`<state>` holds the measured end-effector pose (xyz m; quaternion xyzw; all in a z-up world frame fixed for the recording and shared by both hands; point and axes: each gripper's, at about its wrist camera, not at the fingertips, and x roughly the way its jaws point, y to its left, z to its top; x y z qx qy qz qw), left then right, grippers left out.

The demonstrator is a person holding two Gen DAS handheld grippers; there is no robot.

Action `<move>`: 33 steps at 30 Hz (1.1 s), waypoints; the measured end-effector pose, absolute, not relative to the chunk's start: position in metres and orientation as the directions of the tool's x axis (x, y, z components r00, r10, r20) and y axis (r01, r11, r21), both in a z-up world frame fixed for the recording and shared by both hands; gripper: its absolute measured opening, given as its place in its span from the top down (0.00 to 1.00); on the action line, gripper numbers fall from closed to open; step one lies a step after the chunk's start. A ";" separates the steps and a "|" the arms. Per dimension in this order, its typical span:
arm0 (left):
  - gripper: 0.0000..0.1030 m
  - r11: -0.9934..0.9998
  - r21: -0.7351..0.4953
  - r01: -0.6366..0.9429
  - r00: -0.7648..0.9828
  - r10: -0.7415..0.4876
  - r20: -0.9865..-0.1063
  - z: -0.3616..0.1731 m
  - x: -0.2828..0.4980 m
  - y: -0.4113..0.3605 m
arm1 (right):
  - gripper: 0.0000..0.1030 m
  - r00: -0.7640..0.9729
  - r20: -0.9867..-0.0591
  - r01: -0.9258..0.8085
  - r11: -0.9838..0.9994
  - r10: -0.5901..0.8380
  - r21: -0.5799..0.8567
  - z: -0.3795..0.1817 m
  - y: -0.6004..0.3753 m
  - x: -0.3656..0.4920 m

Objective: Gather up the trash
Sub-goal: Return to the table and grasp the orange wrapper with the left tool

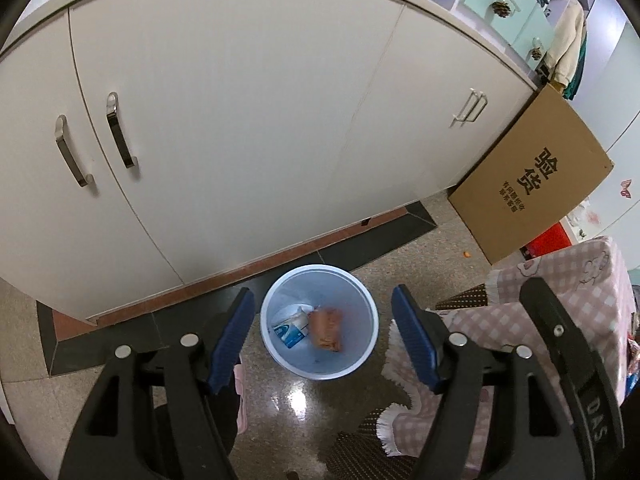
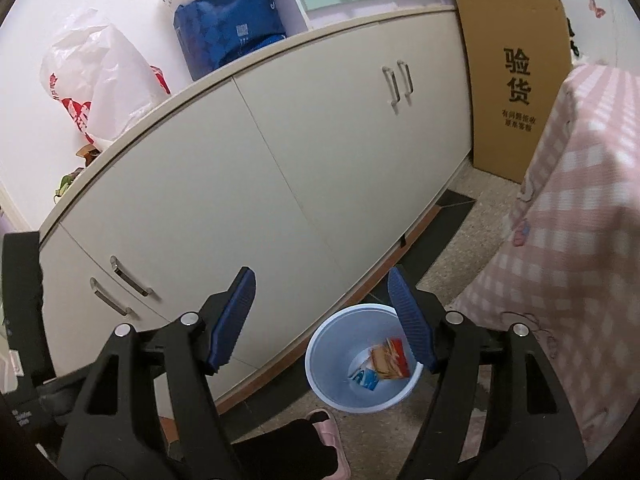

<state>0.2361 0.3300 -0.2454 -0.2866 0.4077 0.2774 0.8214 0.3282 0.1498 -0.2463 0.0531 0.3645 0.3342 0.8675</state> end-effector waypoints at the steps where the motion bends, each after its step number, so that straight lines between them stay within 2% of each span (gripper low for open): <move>1: 0.32 0.685 -0.244 -0.687 0.517 0.223 -0.826 -0.243 0.236 0.327 | 0.33 0.519 -0.594 -0.540 0.774 0.615 0.329 -0.242 0.146 0.325; 16: 0.29 0.778 -0.265 -0.570 0.649 0.228 -0.726 -0.165 0.223 0.242 | 0.33 0.664 -0.461 -0.498 0.808 0.589 0.315 -0.163 0.049 0.276; 27: 0.28 0.910 -0.276 -0.311 0.712 0.030 -0.702 -0.139 0.269 0.125 | 0.33 0.802 -0.435 -0.265 0.897 0.409 0.353 -0.144 -0.100 0.269; 33: 0.27 0.942 -0.262 -0.212 0.704 -0.039 -0.710 -0.141 0.304 0.077 | 0.33 0.817 -0.475 -0.136 0.910 0.328 0.393 -0.153 -0.166 0.286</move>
